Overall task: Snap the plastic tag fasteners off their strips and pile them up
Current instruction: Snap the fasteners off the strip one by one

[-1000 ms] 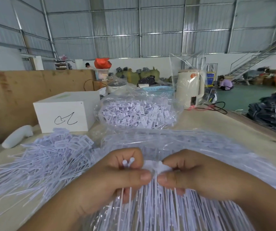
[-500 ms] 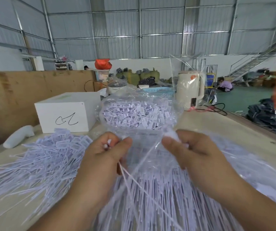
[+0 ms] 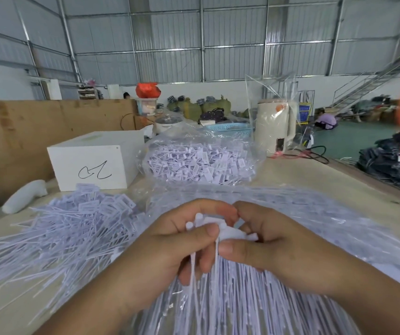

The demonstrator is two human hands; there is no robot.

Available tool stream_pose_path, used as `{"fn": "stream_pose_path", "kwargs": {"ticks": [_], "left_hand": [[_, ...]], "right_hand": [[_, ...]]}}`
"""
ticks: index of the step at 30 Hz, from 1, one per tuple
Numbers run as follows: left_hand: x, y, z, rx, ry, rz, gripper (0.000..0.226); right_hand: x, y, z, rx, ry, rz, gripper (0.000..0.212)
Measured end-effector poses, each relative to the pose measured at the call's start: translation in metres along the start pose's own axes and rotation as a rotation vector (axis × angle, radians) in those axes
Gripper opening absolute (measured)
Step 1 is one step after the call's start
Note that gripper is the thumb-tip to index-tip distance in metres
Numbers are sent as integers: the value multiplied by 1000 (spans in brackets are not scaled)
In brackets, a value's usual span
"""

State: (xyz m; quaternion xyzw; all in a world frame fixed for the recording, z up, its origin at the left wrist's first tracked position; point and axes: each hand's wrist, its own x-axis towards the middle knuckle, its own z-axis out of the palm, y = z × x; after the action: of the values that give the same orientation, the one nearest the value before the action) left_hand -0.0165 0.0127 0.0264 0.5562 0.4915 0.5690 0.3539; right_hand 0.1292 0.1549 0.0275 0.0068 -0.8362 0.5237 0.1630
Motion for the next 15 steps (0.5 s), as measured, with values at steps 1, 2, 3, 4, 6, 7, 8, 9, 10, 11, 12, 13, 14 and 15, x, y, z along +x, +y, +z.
{"fn": "stream_pose_path", "kwargs": {"ticks": [1,2,3,4,6,7,8,9,10,11,12,13,14,15], "left_hand": [[-1,2,-1,40,-37,-13,23],[-1,4,-1,76,-69,-30,20],[-2,5,-2,106,-84,-43,18],[-2,5,-2,124,-82,-48,16],[-1,4,-4,137,-55,-36,13],[-1,3,-5,135,-42,-26,11],[-1,3,-6,126,-36,-18,9],[-1,3,-6,113,-38,-13,7],[-2,2,-7,106,-43,-14,6],[-2,2,-7,112,-38,-17,9],[-2,1,-6,127,-14,-26,14],[-1,-1,-4,136,29,-37,18],[0,-2,0,127,83,-44,21],[2,-3,5,103,139,-44,23]], "right_hand": [[-1,0,0,-16,2,4,21],[-1,0,0,-44,-3,16,22],[-2,-1,1,-82,-12,30,23],[-2,-2,2,-124,-19,39,25],[-2,-4,0,-234,-33,59,31],[-2,-5,-2,-292,-52,82,38],[-3,-5,-5,-325,-77,115,45],[-3,-6,-7,-326,-96,145,51],[-4,-6,-10,-307,-96,159,53],[-4,-6,-11,-287,-69,155,53],[-4,-6,-12,-276,-18,140,55],[-4,-6,-12,-269,45,119,57],[-4,-6,-11,-257,107,92,58],[-3,-6,-9,-239,165,62,56]]}}
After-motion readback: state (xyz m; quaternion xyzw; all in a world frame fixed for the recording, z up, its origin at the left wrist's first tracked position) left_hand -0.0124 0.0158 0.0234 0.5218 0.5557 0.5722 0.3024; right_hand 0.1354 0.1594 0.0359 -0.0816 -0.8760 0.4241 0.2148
